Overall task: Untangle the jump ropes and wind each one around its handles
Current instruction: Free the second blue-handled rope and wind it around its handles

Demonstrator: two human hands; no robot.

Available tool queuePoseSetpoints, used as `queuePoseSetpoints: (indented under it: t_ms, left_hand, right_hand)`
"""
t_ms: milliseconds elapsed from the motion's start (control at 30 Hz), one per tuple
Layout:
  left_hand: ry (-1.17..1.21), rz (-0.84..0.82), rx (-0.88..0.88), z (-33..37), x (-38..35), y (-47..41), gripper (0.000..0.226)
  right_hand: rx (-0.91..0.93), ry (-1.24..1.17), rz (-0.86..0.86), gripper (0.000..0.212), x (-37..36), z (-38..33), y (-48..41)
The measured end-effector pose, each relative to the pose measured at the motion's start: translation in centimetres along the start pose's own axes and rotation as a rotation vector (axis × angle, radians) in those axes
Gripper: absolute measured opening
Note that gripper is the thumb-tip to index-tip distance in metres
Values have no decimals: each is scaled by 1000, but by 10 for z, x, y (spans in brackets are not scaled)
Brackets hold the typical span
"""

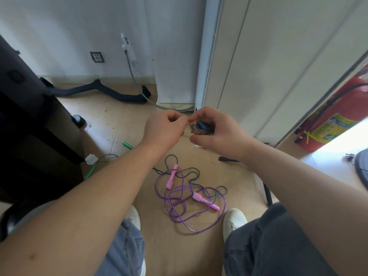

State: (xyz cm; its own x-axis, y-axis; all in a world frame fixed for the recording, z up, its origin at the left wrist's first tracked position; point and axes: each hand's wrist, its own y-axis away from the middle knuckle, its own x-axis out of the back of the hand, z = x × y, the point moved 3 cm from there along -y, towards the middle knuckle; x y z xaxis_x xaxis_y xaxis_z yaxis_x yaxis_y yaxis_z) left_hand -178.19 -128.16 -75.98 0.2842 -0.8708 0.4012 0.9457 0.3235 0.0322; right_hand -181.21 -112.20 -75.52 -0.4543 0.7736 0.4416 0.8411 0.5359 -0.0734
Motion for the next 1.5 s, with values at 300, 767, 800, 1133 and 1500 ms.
queuePoseSetpoints:
  t_ms: [300,767,800,1133,1500]
  left_hand:
    - [-125,21,-126,-5,6,-2,15]
    - [370,-244,104,-2,-13,6,15]
    - [373,-254,115,-2,-13,6,15]
    - [-58,-136,-112,-7,-8,4,12]
    - [-321,-128,-383,-4,-3,4,29]
  right_hand:
    - [-121,-154,-193,34,2,-5,3]
    - [-124,-218,-95,37,5,0,6]
    - [-122,-214,-88,38,5,0,7]
    - [-166,-141,-133,22,-9,-1,6]
    - [-226,-55,-135,20,-14,-2,7]
